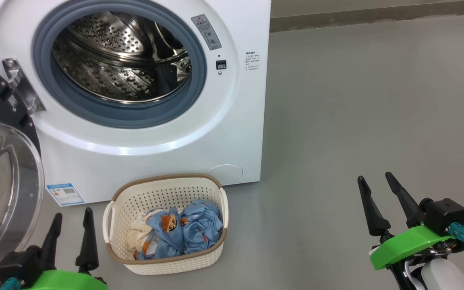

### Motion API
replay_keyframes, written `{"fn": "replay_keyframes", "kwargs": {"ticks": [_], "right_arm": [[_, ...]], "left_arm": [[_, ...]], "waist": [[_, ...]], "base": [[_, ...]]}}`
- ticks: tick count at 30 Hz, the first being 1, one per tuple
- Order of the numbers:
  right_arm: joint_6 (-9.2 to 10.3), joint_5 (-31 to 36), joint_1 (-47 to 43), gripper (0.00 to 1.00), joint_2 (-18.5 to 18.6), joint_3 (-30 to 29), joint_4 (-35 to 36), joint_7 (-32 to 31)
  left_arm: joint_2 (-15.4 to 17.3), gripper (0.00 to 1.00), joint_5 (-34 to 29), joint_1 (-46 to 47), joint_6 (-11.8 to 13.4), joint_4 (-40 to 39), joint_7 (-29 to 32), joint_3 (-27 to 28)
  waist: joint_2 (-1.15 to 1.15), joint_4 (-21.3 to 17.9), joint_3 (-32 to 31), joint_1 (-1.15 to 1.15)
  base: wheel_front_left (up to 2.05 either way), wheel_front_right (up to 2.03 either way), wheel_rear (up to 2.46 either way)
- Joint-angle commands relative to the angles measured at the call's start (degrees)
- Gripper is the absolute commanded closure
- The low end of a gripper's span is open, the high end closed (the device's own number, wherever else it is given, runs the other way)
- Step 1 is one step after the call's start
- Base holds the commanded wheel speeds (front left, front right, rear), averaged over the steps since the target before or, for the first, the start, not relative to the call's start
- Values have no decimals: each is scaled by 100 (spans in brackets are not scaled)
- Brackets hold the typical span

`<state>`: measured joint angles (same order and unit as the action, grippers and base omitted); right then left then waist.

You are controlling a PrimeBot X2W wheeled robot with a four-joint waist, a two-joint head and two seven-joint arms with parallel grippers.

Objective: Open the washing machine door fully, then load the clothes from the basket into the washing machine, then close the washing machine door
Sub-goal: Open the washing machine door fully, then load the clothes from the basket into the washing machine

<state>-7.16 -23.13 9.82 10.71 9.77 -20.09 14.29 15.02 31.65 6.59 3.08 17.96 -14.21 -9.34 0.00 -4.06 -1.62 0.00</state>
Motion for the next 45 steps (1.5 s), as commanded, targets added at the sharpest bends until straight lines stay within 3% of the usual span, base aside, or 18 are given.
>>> {"fn": "replay_keyframes", "kwargs": {"ticks": [1,45], "right_arm": [[-33,98,130,0,90,72,139,71],[-33,59,159,0,49,84,89,71]], "left_arm": [[101,0,-83,96,13,-175,-75,195],[85,0,-92,125,-50,-218,-78,188]], "waist": [[0,14,1,0],[0,159,7,0]], "base": [[0,0,0],[0,0,0]]}}
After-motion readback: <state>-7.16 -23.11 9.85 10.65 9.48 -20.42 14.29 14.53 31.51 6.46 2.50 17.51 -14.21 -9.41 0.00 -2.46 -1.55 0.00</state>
